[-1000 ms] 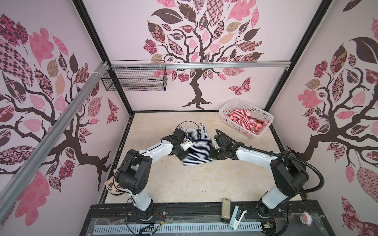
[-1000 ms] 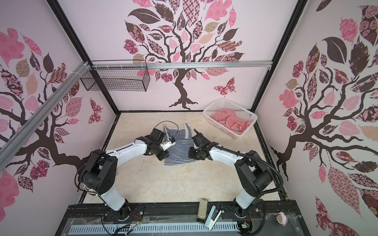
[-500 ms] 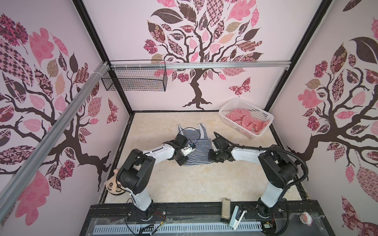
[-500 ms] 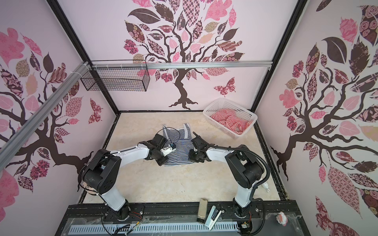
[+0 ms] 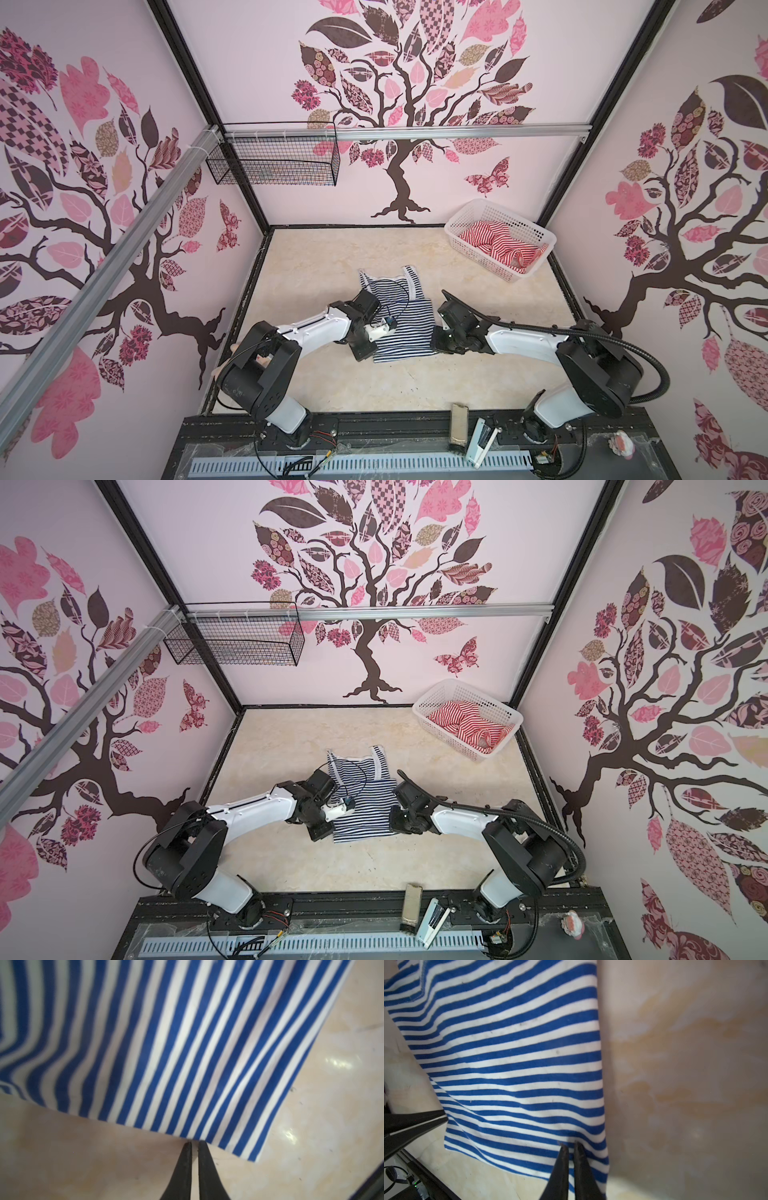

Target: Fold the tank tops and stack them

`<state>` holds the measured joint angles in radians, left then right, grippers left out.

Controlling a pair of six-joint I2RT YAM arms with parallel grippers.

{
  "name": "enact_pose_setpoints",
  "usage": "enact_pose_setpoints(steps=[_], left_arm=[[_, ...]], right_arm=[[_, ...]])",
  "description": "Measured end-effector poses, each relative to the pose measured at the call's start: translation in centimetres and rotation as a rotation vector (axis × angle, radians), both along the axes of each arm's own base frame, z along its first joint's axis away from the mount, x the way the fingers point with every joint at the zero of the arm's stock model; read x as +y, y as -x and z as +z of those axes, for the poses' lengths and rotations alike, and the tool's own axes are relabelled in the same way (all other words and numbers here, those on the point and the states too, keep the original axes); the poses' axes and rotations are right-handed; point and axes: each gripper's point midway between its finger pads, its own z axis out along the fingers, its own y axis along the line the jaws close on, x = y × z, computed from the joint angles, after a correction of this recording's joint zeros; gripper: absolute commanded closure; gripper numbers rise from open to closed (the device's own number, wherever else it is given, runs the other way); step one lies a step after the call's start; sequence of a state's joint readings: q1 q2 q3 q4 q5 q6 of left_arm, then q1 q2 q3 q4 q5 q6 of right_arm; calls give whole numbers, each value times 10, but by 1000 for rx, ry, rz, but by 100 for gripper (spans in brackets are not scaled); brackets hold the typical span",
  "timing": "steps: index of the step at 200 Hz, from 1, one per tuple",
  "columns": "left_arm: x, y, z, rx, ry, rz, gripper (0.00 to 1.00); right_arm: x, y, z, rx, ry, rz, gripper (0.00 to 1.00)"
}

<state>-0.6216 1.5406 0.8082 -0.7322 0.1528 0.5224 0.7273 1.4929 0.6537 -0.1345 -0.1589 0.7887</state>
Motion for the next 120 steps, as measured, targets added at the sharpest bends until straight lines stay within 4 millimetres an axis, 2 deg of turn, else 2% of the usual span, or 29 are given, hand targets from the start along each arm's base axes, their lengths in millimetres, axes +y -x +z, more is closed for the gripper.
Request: enact_pose_setpoints(steps=[20,34,42,66,89,106,120], left_arm=[[2,34,4,53,-25,-74,88],[2,45,12,68,-17,-94,86],[3,46,18,62,-9,-93,81],[3,47,38,10,36,-80,55],[-2,43,57,-71,93,-78,46],[-8,38,65,-133,110,-94,44],[-14,33,67,-177,114,-113,38]], right_arm=[[-3,20,5,11,15,15,79],[1,30,16,-1,6,32,72],[3,33,25,-14,-6,36,67],[0,38,57,-76,-56,24,60],[-10,37,82,-132,-91,-24,59],[-16,40,84,-134,-95,-46,58],[-22,44,74,-114,-81,-59,55]])
